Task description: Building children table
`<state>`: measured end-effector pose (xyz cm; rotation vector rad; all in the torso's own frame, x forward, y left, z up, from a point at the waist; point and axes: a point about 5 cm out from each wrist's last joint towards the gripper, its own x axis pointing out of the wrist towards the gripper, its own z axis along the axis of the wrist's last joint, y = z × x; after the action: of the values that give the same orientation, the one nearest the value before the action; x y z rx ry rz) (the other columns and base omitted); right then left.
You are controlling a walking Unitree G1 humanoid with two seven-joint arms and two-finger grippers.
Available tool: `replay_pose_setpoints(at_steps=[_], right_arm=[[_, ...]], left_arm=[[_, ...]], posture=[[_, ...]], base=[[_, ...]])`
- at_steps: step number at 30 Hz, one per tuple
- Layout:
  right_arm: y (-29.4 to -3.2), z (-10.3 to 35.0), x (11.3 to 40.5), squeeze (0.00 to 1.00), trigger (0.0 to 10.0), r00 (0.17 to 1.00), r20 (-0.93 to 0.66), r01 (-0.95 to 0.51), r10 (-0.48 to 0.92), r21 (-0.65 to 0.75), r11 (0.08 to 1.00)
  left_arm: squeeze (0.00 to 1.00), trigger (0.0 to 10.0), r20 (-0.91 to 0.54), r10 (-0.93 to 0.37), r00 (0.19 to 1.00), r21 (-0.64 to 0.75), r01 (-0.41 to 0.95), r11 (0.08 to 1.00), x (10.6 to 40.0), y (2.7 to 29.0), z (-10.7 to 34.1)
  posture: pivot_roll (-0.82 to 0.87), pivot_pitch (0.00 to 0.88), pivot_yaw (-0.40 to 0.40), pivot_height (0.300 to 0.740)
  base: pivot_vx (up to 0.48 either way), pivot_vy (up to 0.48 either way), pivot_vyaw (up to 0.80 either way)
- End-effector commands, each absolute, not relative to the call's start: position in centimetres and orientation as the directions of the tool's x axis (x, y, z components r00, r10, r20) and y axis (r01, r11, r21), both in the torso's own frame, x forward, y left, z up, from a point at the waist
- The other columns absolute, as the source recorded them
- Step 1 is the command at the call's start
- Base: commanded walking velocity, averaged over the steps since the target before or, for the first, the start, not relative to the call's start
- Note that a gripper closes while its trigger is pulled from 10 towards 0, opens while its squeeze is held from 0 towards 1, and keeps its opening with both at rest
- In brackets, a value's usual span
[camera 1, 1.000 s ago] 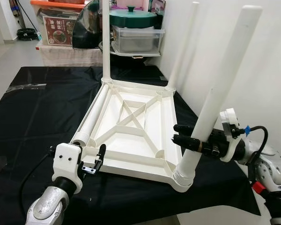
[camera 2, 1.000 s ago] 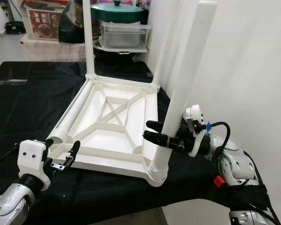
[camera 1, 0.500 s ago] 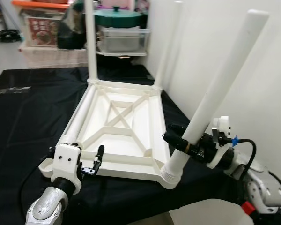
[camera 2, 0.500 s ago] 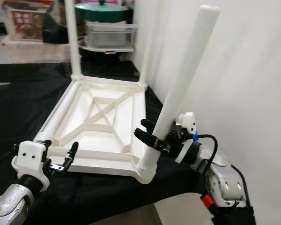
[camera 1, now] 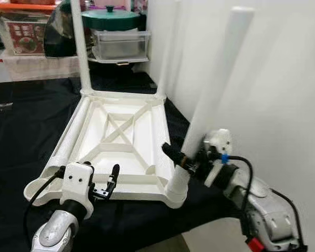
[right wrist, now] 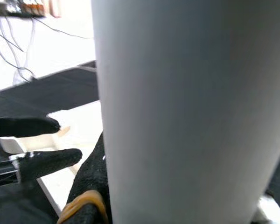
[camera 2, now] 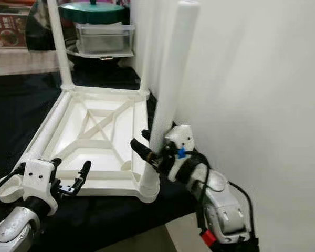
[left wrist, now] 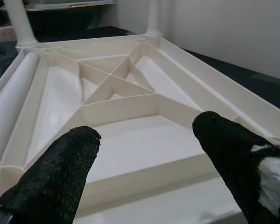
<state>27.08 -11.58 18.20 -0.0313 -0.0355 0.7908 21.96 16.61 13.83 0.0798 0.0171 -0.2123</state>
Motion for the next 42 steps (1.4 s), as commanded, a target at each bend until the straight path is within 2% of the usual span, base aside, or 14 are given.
replay_pose_setpoints(at_steps=[1,2,5,12,17,23,25,28,32,33,42], right_arm=[[-11.4,14.5,27.4,0.0,10.0,0.757,-0.197,-0.64,0.624,-0.026,0.768],[-11.4,14.5,27.4,0.0,10.0,0.757,-0.197,-0.64,0.624,-0.026,0.768],[-12.6,13.2,28.6,0.0,10.0,0.865,-0.287,-0.445,0.412,-0.056,0.894],[-13.6,12.3,29.1,0.0,10.0,0.912,-0.331,-0.26,0.242,-0.013,0.965],[-14.0,11.8,29.3,0.0,10.0,0.917,-0.357,-0.189,0.177,0.001,0.982],[-15.4,10.8,29.4,0.0,10.0,0.921,-0.386,-0.033,0.053,0.058,0.998],[-15.4,10.8,29.4,0.0,10.0,0.921,-0.386,-0.033,0.053,0.058,0.998],[-16.2,11.3,29.6,0.0,10.0,0.936,-0.349,0.08,-0.045,0.085,0.993],[-16.8,11.4,29.6,0.0,10.0,0.939,-0.33,0.128,-0.098,0.072,0.989],[-17.4,11.3,29.4,0.0,10.0,0.937,-0.318,0.168,-0.146,0.043,0.985],[-17.9,12.4,29.2,0.0,10.0,0.943,-0.23,0.251,-0.24,0.021,0.968]], left_arm=[[0.0,10.0,-0.027,-0.209,0.977,0.074,0.211,0.975,21.9,16.5,13.6],[0.0,10.0,-0.027,-0.209,0.977,0.074,0.211,0.975,21.9,16.5,13.6],[0.0,10.0,-0.027,-0.2,0.979,0.073,0.201,0.977,21.9,16.6,13.6],[0.0,10.0,-0.029,-0.197,0.98,0.069,0.198,0.978,21.9,16.4,13.4],[0.0,10.0,-0.03,-0.191,0.981,0.07,0.193,0.979,22.0,16.5,13.4],[0.0,10.0,-0.031,-0.183,0.983,0.073,0.185,0.98,22.1,16.6,13.3],[0.0,10.0,-0.031,-0.183,0.983,0.073,0.185,0.98,22.1,16.6,13.3],[0.0,10.0,-0.033,-0.18,0.983,0.076,0.182,0.98,22.2,16.7,13.3],[0.0,10.0,-0.032,-0.177,0.984,0.08,0.179,0.981,22.2,16.7,13.3],[0.0,10.0,-0.031,-0.175,0.984,0.084,0.177,0.981,22.3,16.9,13.4],[0.0,10.0,-0.026,-0.176,0.984,0.087,0.178,0.98,22.5,16.8,13.4]], posture=[[0.03,0.0,-0.105,0.74],[0.03,0.0,-0.105,0.74],[0.03,0.0,-0.11,0.74],[0.03,0.0,-0.111,0.74],[0.03,0.0,-0.111,0.74],[0.04,0.0,-0.111,0.74],[0.04,0.0,-0.111,0.74],[0.04,0.0,-0.108,0.74],[0.04,0.0,-0.108,0.74],[0.04,0.0,-0.101,0.74],[0.03,0.0,-0.098,0.74]], base=[[0.0,0.0,0.0],[0.0,0.0,0.0],[0.0,0.0,0.0],[0.0,0.0,0.0],[0.0,0.0,0.0],[0.0,0.0,0.0],[0.0,0.0,0.0],[0.0,0.0,0.0],[0.0,0.0,0.0],[0.0,0.0,0.0],[0.0,0.0,0.0]])
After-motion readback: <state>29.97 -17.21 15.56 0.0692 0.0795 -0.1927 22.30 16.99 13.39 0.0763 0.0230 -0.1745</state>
